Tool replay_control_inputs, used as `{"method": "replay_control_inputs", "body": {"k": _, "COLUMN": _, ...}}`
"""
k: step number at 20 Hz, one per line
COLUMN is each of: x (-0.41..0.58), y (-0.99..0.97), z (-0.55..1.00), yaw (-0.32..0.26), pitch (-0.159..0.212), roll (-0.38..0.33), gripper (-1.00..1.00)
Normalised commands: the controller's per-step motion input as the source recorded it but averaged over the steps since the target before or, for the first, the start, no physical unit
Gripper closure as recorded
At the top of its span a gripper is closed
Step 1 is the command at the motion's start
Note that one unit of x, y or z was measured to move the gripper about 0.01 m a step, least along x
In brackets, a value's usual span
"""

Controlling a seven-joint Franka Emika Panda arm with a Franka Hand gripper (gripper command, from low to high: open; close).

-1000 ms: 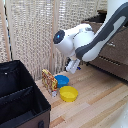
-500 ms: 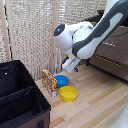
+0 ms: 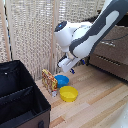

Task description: Kindly move your gripper toward the top drawer's handle. With caution, hold the handle robustly using your gripper and pull open the top drawer. Let the handle go. Relocate your gripper to the bowl placed in the background. Gently hold the bowl using your gripper. Bring the gripper and the bowl to the ajar drawer. Softly release the bowl into it.

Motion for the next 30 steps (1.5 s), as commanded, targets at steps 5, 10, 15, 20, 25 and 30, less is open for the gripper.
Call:
{"method": "replay_control_inputs", "body": {"k": 5, "x": 0.443, "y": 0.08, "z": 0.0, "yaw": -0.15, "pitch": -0.075, "roll": 0.1, "gripper": -1.0}}
{"method": "replay_control_inputs", "body": {"k": 10, "x": 0.422, "y": 0.08, "z": 0.02, "yaw": -0.162, "pitch": -0.072, "roll": 0.079, "gripper": -1.0}}
{"method": "replay_control_inputs", "body": {"k": 15, "x": 0.377, "y": 0.05, "z": 0.14, "yaw": -0.19, "pitch": -0.057, "roll": 0.035, "gripper": -1.0}}
{"method": "replay_control_inputs", "body": {"k": 20, "x": 0.439, "y": -0.08, "z": 0.24, "yaw": -0.156, "pitch": -0.001, "roll": 0.149, "gripper": -1.0}}
{"method": "replay_control_inputs", "body": {"k": 25, "x": 0.58, "y": -0.29, "z": 0.07, "yaw": -0.085, "pitch": 0.081, "roll": 0.281, "gripper": -1.0}}
{"method": "replay_control_inputs", "body": {"k": 30, "x": 0.55, "y": -0.29, "z": 0.01, "yaw": -0.065, "pitch": 0.126, "roll": 0.331, "gripper": -1.0}}
